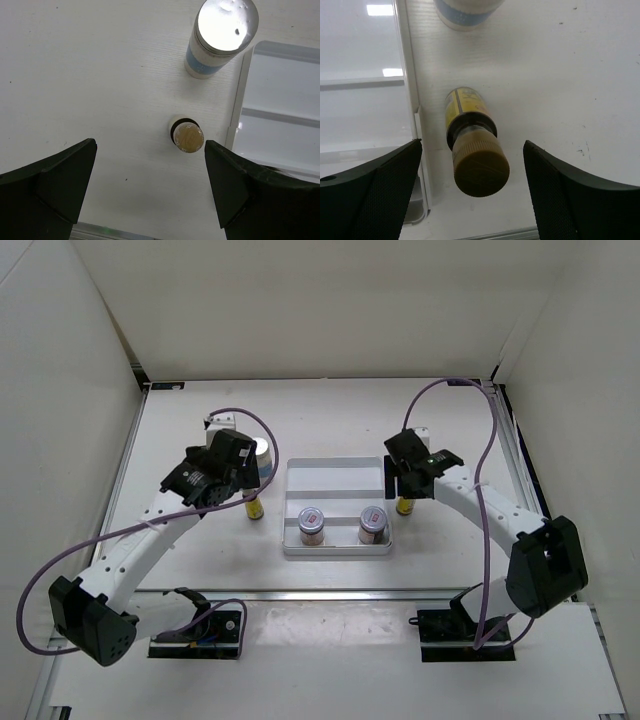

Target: Organize the condiment bottles

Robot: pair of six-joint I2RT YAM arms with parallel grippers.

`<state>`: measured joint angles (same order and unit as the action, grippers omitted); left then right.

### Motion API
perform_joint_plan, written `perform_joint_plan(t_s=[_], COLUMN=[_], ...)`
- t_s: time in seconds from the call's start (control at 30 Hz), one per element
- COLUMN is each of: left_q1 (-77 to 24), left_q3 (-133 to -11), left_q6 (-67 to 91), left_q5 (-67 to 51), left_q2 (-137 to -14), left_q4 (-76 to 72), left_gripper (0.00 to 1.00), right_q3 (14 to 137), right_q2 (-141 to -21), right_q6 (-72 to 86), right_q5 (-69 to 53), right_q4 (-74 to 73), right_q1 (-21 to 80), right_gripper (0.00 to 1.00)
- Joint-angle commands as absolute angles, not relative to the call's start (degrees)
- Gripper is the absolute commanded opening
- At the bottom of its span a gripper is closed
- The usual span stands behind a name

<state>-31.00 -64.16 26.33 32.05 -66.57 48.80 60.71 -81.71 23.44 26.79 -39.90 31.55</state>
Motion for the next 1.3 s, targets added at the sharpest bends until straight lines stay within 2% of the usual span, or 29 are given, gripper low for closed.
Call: perform_joint_plan(t_s=[0.0,0.03,0.27,0.37,0.4,0.5,0.53,0.6,0.73,0.87,0.97,1.27], left_q1=[-29.45,-29.44,-28.39,-27.86,-27.34,-26.72,-26.72,-26.72,-26.19,-26.19,-26.19,-25.67], left_q3=[-63.28,-62.59,-60.82,-60.29,-60.29,-59.77,-59.77,-59.77,-59.77,-59.77,-59.15,-58.1], left_q6=[25.49,25.49,25.49,24.87,24.87,24.35,24.35,23.82,23.82,23.82,23.82,23.82], left_q5=[29.54,29.53,27.95,27.43,27.42,27.42,26.9,26.89,26.89,26.89,26.89,27.95], left_q2=[-64.25,-64.25,-63.19,-62.67,-62.67,-61.62,-61.61,-61.61,-61.61,-61.61,-62.14,-62.14], left_q4=[47.64,47.64,47.11,47.11,47.11,47.11,47.11,47.11,47.11,47.11,46.58,46.05], left_gripper=[1.0,1.0,1.0,1.0,1.0,1.0,1.0,1.0,1.0,1.0,1.0,1.0], right_q3=[64.07,64.68,65.21,65.21,65.21,66.97,66.97,69.25,73.37,76.19,76.72,73.4], right_q2=[-81.56,-82.08,-83.85,-83.85,-83.85,-83.32,-82.71,-81.22,-77.62,-75.68,-75.67,-80.06], right_q6=[22.94,22.94,22.94,22.42,22.41,22.41,22.41,21.19,19.08,18.37,18.37,18.9], right_q5=[28.39,28.39,28.39,28.39,28.39,29.0,29.0,29.53,30.06,23.57,19.44,18.02], right_q4=[-37.18,-37.18,-37.18,-37.18,-37.18,-37.87,-37.88,-39.54,-41.66,-43.07,-43.07,-38.24], right_q1=[31.11,31.11,30.59,30.59,30.59,30.59,30.59,30.59,31.64,32.7,34.44,37.61], right_gripper=[0.85,0.85,0.58,0.38,0.28,0.15,0.07,0.0,0.0,0.0,0.0,0.0])
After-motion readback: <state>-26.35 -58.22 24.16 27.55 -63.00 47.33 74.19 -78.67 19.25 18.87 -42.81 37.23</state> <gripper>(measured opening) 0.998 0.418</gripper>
